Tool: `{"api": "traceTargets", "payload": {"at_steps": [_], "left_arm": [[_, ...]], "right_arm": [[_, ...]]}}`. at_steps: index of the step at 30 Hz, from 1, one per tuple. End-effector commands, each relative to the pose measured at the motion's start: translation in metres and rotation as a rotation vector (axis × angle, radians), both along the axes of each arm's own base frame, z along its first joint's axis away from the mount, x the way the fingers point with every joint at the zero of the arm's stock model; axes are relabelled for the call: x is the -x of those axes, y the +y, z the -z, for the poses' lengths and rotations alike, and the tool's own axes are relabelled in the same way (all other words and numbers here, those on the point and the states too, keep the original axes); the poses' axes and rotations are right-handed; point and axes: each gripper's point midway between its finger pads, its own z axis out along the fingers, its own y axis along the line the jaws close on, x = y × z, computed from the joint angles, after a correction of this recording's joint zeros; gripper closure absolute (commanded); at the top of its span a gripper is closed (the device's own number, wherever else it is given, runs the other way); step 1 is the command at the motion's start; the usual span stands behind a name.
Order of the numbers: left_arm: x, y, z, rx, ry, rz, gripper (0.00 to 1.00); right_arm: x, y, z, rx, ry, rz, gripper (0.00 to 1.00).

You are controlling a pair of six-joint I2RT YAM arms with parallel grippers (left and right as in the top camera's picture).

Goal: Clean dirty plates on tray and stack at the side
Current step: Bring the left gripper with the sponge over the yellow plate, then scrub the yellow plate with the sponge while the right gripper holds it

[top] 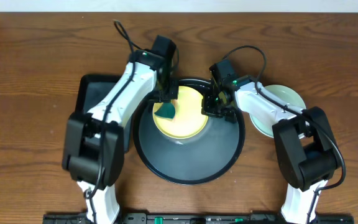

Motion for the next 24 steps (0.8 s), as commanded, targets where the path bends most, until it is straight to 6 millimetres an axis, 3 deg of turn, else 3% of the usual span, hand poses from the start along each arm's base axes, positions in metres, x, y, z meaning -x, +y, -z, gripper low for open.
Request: {"api": "traceTargets", "payload": {"at_steps": [1, 6, 10, 13, 16, 18, 22, 24], "left_arm": [[0.003, 0.003, 0.021, -0.023, 0.044, 0.028, 0.92], [-0.003, -0.001, 0.047, -0.028, 0.060, 0.030, 0.93], [0.005, -0.009, 0.066, -0.023, 0.110, 0.034, 0.93], [0.019, -0.033, 0.069, 0.068, 0.170, 0.070, 0.93], [0.035, -0.068, 0.059, 0.233, 0.200, 0.223, 0.92], [0.041, -0.080, 0.054, 0.290, 0.207, 0.270, 0.93], [0.030, -0.079, 0.058, 0.255, 0.161, 0.257, 0.93], [0.008, -0.062, 0.064, 0.149, 0.095, 0.129, 0.93]], "right_arm": [[-0.002, -0.001, 0.012, 0.015, 0.023, 0.030, 0.99], [-0.003, 0.000, 0.012, 0.014, 0.021, 0.029, 0.99], [-0.003, 0.000, 0.012, 0.014, 0.021, 0.029, 0.99], [-0.003, 0.000, 0.012, 0.014, 0.021, 0.029, 0.99], [-0.003, 0.000, 0.012, 0.014, 0.020, 0.029, 0.99], [-0.003, 0.000, 0.012, 0.014, 0.020, 0.029, 0.99], [-0.003, 0.000, 0.012, 0.014, 0.020, 0.029, 0.99], [-0.003, 0.000, 0.012, 0.014, 0.020, 0.029, 0.99]]}}
